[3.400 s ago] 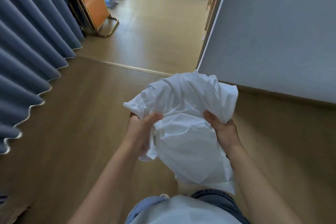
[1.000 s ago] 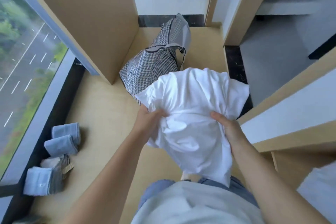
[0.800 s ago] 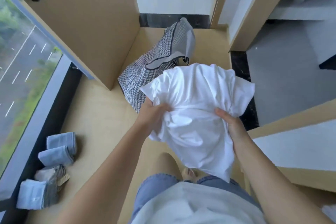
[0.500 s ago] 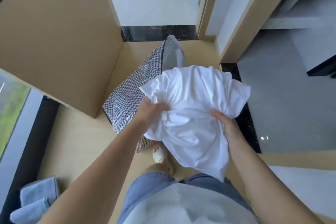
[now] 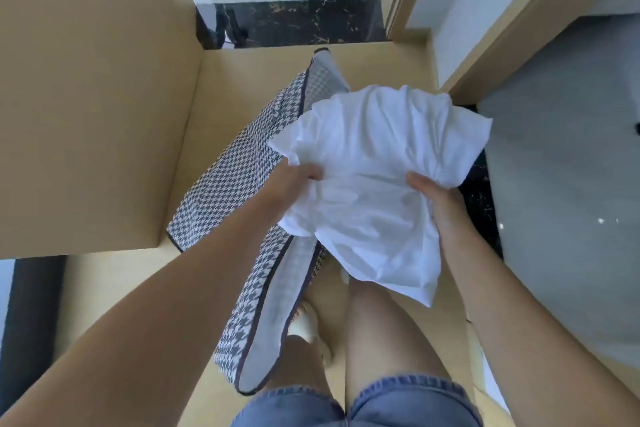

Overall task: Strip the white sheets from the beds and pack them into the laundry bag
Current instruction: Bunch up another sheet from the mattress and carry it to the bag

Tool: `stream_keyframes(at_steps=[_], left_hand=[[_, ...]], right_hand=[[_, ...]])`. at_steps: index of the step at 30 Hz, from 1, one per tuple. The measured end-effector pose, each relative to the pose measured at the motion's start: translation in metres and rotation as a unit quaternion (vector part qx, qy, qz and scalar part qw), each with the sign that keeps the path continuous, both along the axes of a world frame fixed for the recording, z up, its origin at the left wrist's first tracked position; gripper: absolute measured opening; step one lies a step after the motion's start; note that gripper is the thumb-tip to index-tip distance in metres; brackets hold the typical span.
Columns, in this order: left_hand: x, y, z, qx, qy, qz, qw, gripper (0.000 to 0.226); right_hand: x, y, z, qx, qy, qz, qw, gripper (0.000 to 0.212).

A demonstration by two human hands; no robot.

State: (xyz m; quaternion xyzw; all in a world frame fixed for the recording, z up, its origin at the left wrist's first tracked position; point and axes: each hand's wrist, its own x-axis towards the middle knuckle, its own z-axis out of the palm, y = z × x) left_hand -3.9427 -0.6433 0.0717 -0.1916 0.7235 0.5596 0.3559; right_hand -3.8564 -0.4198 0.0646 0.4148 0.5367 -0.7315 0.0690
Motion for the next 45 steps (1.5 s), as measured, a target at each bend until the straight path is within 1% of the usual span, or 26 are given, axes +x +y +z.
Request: stream_keyframes(at_steps=[2, 3, 5, 8, 10, 12, 14, 15, 17, 19, 21, 22, 23, 24, 26, 28, 29, 31, 34, 37, 38, 39, 41, 42, 43, 45], left_hand=[[-0.034, 0.011, -0.031, -0.003, -0.023, -0.002, 1.0, 0.023], [-0.047, 0.014, -0.047, -0.007, -0.032, 0.0, 0.999, 0.021], [-0.066, 0.021, -0.081, -0.018, -0.061, -0.008, 0.998, 0.021], [-0.075, 0.027, -0.133, -0.031, -0.112, -0.018, 0.993, 0.023], [-0.071, 0.023, -0.166, -0.026, -0.132, -0.059, 0.989, 0.035], [-0.063, 0.013, -0.198, -0.037, -0.15, -0.117, 0.981, 0.054], [-0.057, 0.002, -0.221, -0.115, -0.15, -0.223, 0.956, 0.073], [-0.055, -0.004, -0.231, -0.175, -0.137, -0.31, 0.925, 0.081], [-0.052, -0.012, -0.244, -0.267, -0.094, -0.497, 0.82, 0.086], [-0.054, -0.019, -0.252, -0.32, -0.057, -0.604, 0.728, 0.083], [-0.056, -0.029, -0.258, -0.374, -0.04, -0.667, 0.643, 0.085], [-0.056, -0.036, -0.263, -0.399, -0.039, -0.684, 0.609, 0.085], [-0.056, -0.043, -0.265, -0.424, -0.048, -0.686, 0.589, 0.085], [-0.055, -0.05, -0.268, -0.449, -0.064, -0.676, 0.581, 0.085], [-0.049, -0.062, -0.272, -0.499, -0.116, -0.61, 0.604, 0.09], [-0.04, -0.069, -0.277, -0.531, -0.193, -0.496, 0.659, 0.101], [-0.037, -0.07, -0.279, -0.537, -0.226, -0.446, 0.679, 0.106], [-0.031, -0.072, -0.283, -0.545, -0.254, -0.4, 0.692, 0.115], [-0.024, -0.086, -0.283, -0.564, -0.218, -0.378, 0.701, 0.12], [-0.017, -0.117, -0.275, -0.574, -0.142, -0.321, 0.74, 0.115], [-0.015, -0.128, -0.269, -0.566, -0.137, -0.289, 0.76, 0.112], [-0.014, -0.137, -0.263, -0.542, -0.139, -0.245, 0.792, 0.108], [-0.018, -0.152, -0.25, -0.458, -0.132, -0.101, 0.873, 0.098], [-0.023, -0.158, -0.245, -0.419, -0.121, -0.02, 0.9, 0.093], [-0.029, -0.161, -0.241, -0.389, -0.111, 0.044, 0.913, 0.088], [-0.044, -0.173, -0.232, -0.356, -0.079, 0.106, 0.925, 0.081]], right_hand=[[-0.04, 0.012, -0.027, 0.008, -0.025, 0.006, 1.0, 0.052], [-0.059, 0.015, -0.041, 0.013, -0.035, 0.014, 0.999, 0.046], [-0.09, 0.019, -0.069, 0.035, -0.051, 0.035, 0.997, 0.037], [-0.122, 0.03, -0.107, 0.065, -0.086, 0.081, 0.991, 0.034], [-0.132, 0.038, -0.131, 0.088, -0.114, 0.113, 0.983, 0.035], [-0.138, 0.041, -0.154, 0.103, -0.145, 0.14, 0.974, 0.042], [-0.141, 0.04, -0.171, 0.125, -0.17, 0.168, 0.963, 0.057], [-0.142, 0.039, -0.179, 0.134, -0.181, 0.179, 0.958, 0.063], [-0.144, 0.035, -0.19, 0.139, -0.199, 0.198, 0.95, 0.061], [-0.143, 0.034, -0.2, 0.147, -0.215, 0.215, 0.941, 0.057], [-0.145, 0.033, -0.207, 0.158, -0.223, 0.231, 0.934, 0.058], [-0.146, 0.033, -0.21, 0.163, -0.224, 0.238, 0.931, 0.06], [-0.148, 0.032, -0.213, 0.169, -0.228, 0.243, 0.928, 0.06], [-0.15, 0.032, -0.215, 0.173, -0.231, 0.248, 0.925, 0.06], [-0.154, 0.029, -0.217, 0.185, -0.228, 0.26, 0.92, 0.057], [-0.157, 0.023, -0.219, 0.197, -0.21, 0.279, 0.916, 0.061], [-0.159, 0.019, -0.219, 0.201, -0.198, 0.29, 0.914, 0.064], [-0.163, 0.009, -0.218, 0.214, -0.177, 0.321, 0.906, 0.066], [-0.17, -0.013, -0.214, 0.247, -0.142, 0.357, 0.89, 0.063], [-0.174, -0.041, -0.205, 0.29, -0.101, 0.402, 0.863, 0.059], [-0.175, -0.051, -0.202, 0.3, -0.09, 0.419, 0.852, 0.059], [-0.176, -0.062, -0.198, 0.309, -0.079, 0.434, 0.843, 0.057], [-0.176, -0.085, -0.19, 0.326, -0.049, 0.454, 0.828, 0.053], [-0.175, -0.097, -0.187, 0.336, -0.027, 0.459, 0.822, 0.053], [-0.173, -0.108, -0.184, 0.347, -0.004, 0.462, 0.816, 0.052], [-0.167, -0.138, -0.18, 0.364, 0.055, 0.469, 0.803, 0.049]])
